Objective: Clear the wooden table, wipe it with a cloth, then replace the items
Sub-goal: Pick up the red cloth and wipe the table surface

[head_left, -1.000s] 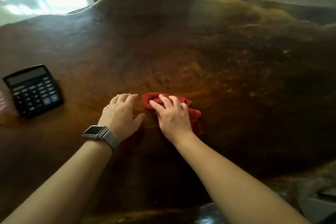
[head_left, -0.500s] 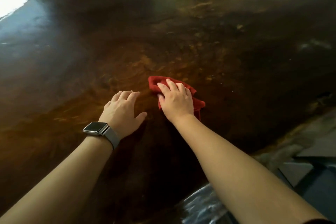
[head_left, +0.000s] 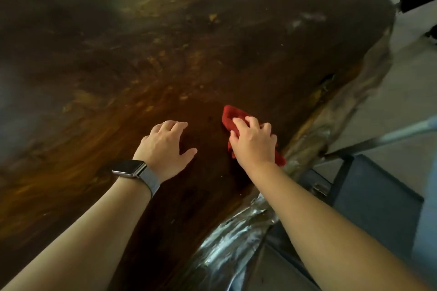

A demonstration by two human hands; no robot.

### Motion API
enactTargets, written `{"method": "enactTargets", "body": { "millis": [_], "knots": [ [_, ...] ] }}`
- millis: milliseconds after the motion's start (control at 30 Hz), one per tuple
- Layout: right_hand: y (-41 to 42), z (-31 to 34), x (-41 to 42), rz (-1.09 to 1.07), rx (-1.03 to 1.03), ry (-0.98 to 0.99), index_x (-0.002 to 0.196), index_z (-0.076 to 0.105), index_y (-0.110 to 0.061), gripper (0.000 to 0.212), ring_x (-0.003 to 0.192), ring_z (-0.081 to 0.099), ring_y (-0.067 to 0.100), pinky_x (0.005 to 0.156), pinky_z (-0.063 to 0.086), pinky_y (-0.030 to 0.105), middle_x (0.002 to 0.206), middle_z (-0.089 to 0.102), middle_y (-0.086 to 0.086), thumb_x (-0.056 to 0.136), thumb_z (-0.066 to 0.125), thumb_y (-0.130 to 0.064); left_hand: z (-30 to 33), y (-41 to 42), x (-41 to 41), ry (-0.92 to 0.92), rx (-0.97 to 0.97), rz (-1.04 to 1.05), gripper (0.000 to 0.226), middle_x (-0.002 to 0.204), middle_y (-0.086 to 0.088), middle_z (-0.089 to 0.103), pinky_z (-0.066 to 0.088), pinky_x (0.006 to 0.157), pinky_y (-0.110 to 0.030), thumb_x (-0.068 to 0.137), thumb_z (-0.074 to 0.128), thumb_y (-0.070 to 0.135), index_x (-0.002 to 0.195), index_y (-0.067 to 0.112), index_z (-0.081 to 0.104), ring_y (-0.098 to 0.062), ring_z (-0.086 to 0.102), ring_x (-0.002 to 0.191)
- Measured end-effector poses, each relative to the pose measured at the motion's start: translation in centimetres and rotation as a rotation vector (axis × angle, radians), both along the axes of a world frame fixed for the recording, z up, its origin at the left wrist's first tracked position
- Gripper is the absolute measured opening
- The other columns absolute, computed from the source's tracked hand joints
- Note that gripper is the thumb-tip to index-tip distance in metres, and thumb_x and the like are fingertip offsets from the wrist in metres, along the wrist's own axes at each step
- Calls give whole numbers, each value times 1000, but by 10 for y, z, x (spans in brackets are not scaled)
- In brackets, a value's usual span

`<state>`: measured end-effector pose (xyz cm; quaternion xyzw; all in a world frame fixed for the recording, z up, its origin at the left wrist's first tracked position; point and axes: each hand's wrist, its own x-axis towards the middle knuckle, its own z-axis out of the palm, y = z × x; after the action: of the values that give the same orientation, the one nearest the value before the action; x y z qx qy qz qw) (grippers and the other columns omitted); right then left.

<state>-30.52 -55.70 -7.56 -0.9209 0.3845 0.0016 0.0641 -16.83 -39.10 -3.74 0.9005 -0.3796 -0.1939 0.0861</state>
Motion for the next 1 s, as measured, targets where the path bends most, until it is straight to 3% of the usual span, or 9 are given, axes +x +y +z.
{"method": "enactTargets", "body": {
  "millis": [167,267,367,500,700,833,1000],
  "knots": [
    [0,9,-77,-94,78,23,136,57,-30,38,113,54,36,83,56,51,136,56,5,98,58,-38,-3,-18,-22,15,12,-67,76,152,2,38,41,107,-47,85,57,63,148,32,30,-26,34,141],
    [-1,11,-120,-197,190,-51,134,60,-26,38,109,55,30,81,56,40,127,57,5,97,59,-34,-2,-17,-26,18,27,-86,77,154,2,36,39,110,-50,84,56,64,149,33,29,-26,31,143],
    [-2,18,-134,-273,238,-169,135,60,-25,38,107,58,26,80,55,38,120,59,2,100,52,-37,0,0,-23,11,42,-59,76,156,2,33,36,112,-52,85,55,63,150,33,28,-26,26,145],
    [-1,24,-84,-108,168,-215,140,57,-23,41,119,53,25,89,47,34,135,58,1,103,48,-37,4,54,-9,19,89,86,80,160,1,26,32,114,-53,84,57,63,151,34,24,-28,19,148],
    [30,16,37,95,125,-113,144,53,-28,42,127,51,31,95,52,51,146,55,2,104,47,-38,1,177,18,29,132,323,89,160,-1,24,35,112,-54,80,62,64,152,30,23,-29,16,148],
    [90,12,100,301,109,-79,142,54,-33,40,129,49,31,96,47,52,147,54,0,103,48,-37,-6,253,26,41,147,453,93,160,1,25,37,109,-55,74,65,66,151,31,26,-28,15,148],
    [187,10,150,662,140,-110,137,58,-36,39,122,53,30,95,45,54,142,58,-1,98,56,-34,-14,310,31,136,184,528,104,163,8,10,32,111,-60,68,69,70,152,37,17,-27,4,150]
  ]
}}
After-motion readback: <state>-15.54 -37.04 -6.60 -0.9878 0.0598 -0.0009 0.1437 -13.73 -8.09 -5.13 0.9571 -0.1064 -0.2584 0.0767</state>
